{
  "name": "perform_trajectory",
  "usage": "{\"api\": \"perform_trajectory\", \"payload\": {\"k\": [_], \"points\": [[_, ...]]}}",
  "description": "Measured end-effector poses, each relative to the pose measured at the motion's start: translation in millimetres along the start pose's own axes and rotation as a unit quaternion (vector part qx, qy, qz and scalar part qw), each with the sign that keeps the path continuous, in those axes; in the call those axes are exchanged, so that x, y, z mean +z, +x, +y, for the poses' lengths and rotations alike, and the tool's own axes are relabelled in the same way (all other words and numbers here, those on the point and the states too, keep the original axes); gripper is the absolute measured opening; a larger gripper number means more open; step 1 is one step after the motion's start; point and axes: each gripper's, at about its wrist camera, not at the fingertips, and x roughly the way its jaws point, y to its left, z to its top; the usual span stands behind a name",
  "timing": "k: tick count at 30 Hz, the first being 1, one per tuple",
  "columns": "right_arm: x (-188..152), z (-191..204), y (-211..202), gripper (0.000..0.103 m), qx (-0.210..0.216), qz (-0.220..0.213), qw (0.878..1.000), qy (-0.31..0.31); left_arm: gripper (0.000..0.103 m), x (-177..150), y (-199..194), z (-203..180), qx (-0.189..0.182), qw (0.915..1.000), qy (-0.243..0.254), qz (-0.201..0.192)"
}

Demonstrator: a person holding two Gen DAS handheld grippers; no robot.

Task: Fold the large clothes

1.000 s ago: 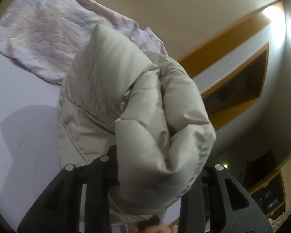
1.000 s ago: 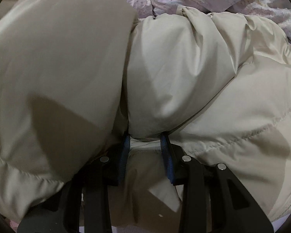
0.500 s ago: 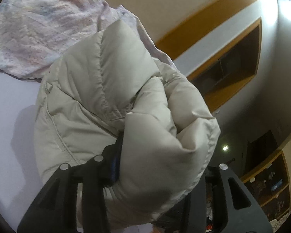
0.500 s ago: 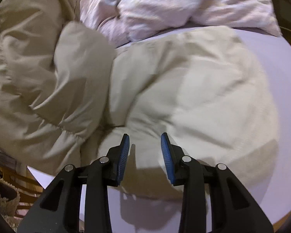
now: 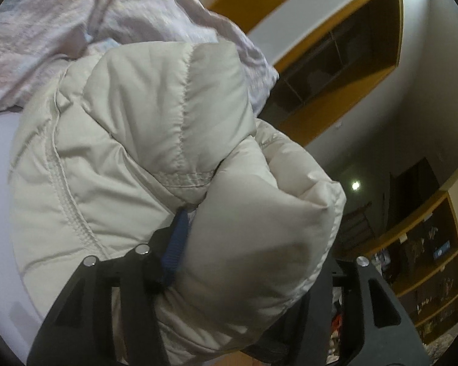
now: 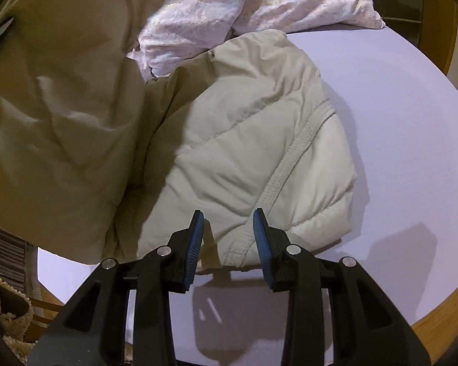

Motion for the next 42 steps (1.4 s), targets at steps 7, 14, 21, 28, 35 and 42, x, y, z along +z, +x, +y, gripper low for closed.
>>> {"api": "perform_trajectory", "payload": {"k": [7, 14, 21, 28, 35, 42], "points": [[-2, -20, -8, 0.036, -0.022, -0.010, 0.999, 0.024, 0.082, -10, 46, -3, -0.029, 0.9965, -0.013, 0.078], [-3, -46, -28, 0.036, -0.037, -0.028, 0.997, 0.058, 0.098, -14, 50, -13, -0.057, 0.9931, -0.005, 0.103], [9, -67, -52, 0.036, -0.039, -0.055, 0.994, 0.084, 0.100, -19, 14, -10, -0.050, 0.9950, -0.007, 0.086], [54, -73, -90, 0.036, 0.018, -0.111, 0.987, 0.114, 0.100, -12, -13, 17, 0.019, 0.9981, -0.028, 0.052], [102, -42, -99, 0.048, 0.099, -0.108, 0.985, 0.095, 0.100, -6, -27, 43, 0.066, 0.9959, -0.049, 0.037], [129, -6, -92, 0.069, 0.120, -0.082, 0.988, 0.057, 0.100, 2, -23, 54, 0.117, 0.9913, -0.041, 0.043]]}}
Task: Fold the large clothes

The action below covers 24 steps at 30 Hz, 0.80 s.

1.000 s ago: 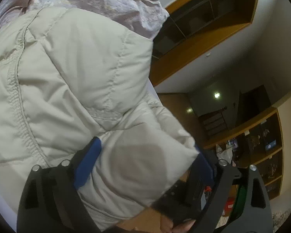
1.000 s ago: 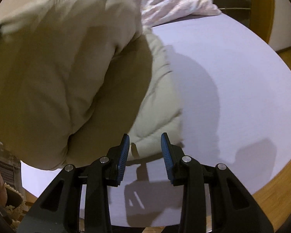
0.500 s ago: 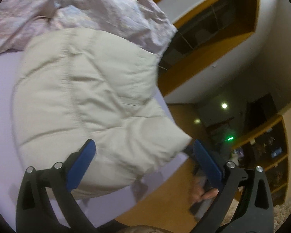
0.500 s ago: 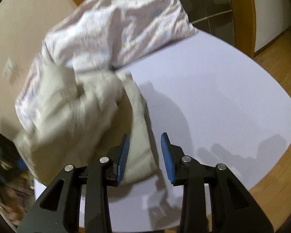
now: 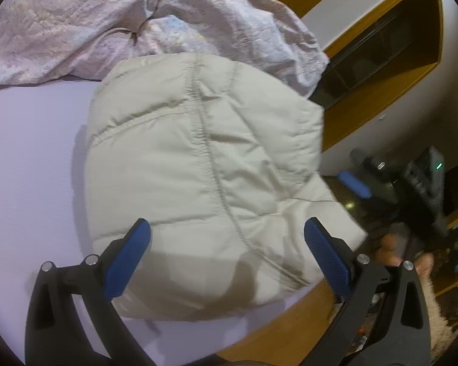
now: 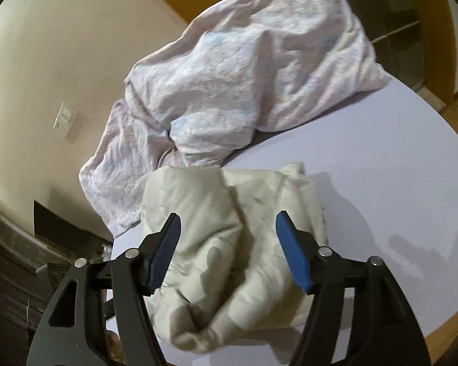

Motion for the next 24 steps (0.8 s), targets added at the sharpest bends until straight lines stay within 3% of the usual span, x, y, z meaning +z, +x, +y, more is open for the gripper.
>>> {"api": "perform_trajectory", "payload": {"k": [7, 12, 14, 16, 24], "points": [[11, 13, 33, 0.071, -0.019, 0.047, 0.998, -0.023, 0.100, 3, 12, 2, 0.036, 0.9991, 0.021, 0.013], [6, 14, 52, 0.071, -0.027, 0.076, 0.996, -0.031, 0.100, 4, 17, 1, 0.039, 0.9987, 0.029, 0.018], [4, 15, 57, 0.065, -0.024, 0.084, 0.996, -0.032, 0.100, 5, 18, 1, 0.038, 0.9987, 0.028, 0.019], [3, 15, 59, 0.051, -0.019, 0.086, 0.996, -0.031, 0.100, 6, 18, 1, 0.039, 0.9987, 0.027, 0.019], [1, 17, 59, 0.052, 0.011, 0.095, 0.995, -0.031, 0.100, 10, 26, 0, 0.051, 0.9981, 0.028, 0.022]]}}
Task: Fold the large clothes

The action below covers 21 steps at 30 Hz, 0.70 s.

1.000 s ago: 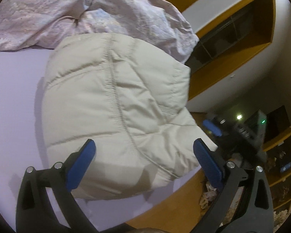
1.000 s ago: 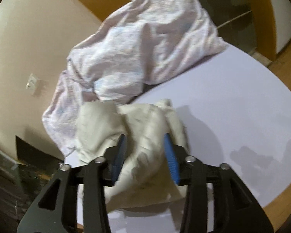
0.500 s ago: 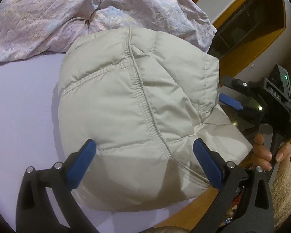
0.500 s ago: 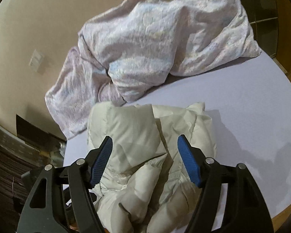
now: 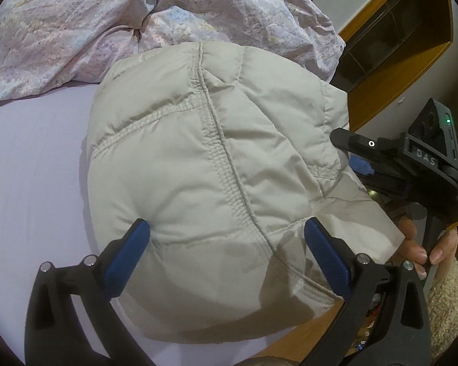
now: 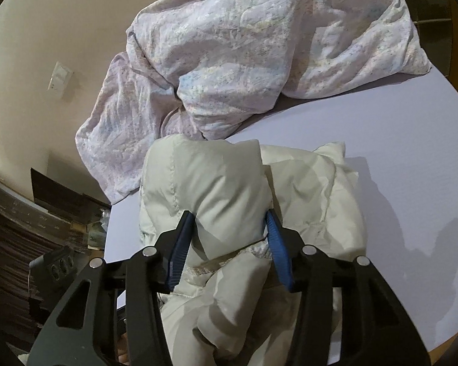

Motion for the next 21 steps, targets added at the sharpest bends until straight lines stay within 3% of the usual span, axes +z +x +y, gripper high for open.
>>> {"api": "perform_trajectory", "payload": {"k": [4, 5, 6, 7, 10, 15, 21], "points": [[-2, 2, 1, 0.052, -0.006, 0.006, 1.000, -0.014, 0.101, 1, 5, -2, 0.002, 1.0000, 0.002, 0.001], [-3, 2, 1, 0.047, -0.012, 0.004, 1.000, -0.018, 0.101, 1, 6, -3, 0.002, 1.0000, 0.002, 0.002], [-5, 5, 1, 0.032, -0.026, -0.001, 0.999, -0.032, 0.101, 2, 6, -3, 0.001, 1.0000, 0.002, 0.002], [-6, 7, 1, 0.025, -0.041, -0.005, 0.998, -0.044, 0.100, 2, 7, -4, -0.004, 1.0000, 0.002, 0.001], [-7, 8, 3, 0.017, -0.078, -0.017, 0.995, -0.061, 0.100, 5, 4, -8, -0.004, 1.0000, 0.006, -0.005], [-3, -11, 7, 0.015, -0.129, -0.021, 0.990, -0.057, 0.101, 12, -5, -7, 0.021, 0.9992, 0.015, -0.032], [-1, -30, 21, 0.015, -0.172, -0.017, 0.983, -0.058, 0.100, 18, -6, 8, 0.040, 0.9986, -0.001, -0.035]]}}
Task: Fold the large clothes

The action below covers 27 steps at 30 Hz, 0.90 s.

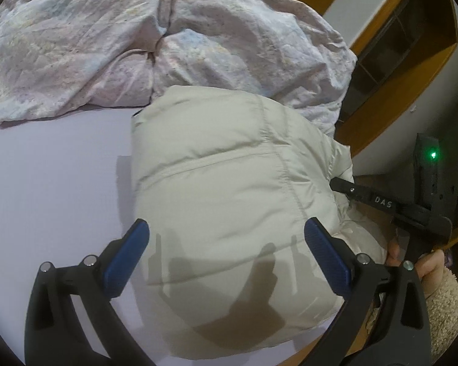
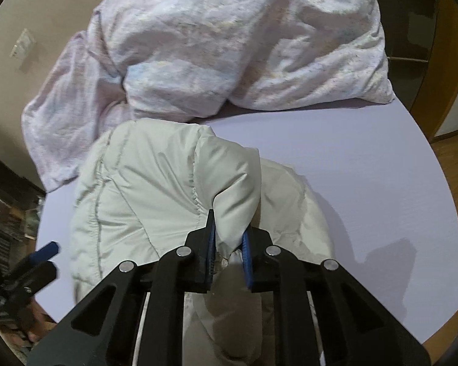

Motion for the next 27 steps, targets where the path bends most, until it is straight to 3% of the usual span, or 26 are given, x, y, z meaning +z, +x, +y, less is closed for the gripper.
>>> {"api": "perform_trajectory", "payload": {"k": [11, 16, 18, 22, 27], "points": [[-10, -25, 58, 0.019, -0.076, 0.032, 0.996, -0.015, 0.100, -9, 4, 11, 0.028, 0.9996, -0.002, 0.005], [-17, -42, 69, 0.021, -0.071, 0.039, 0.997, 0.014, 0.100, -11, 1, 18, 0.038, 0.9992, -0.010, 0.004], [-15, -41, 67, 0.023, -0.069, 0.038, 0.997, 0.015, 0.100, -11, 0, 20, 0.041, 0.9991, -0.010, 0.004], [-11, -38, 48, 0.040, -0.063, 0.023, 0.998, 0.014, 0.100, -8, -2, 18, 0.048, 0.9989, -0.001, -0.004], [-4, -34, 9, 0.040, -0.034, -0.035, 0.999, 0.011, 0.101, 0, 1, 13, 0.054, 0.9984, 0.009, -0.012]]}}
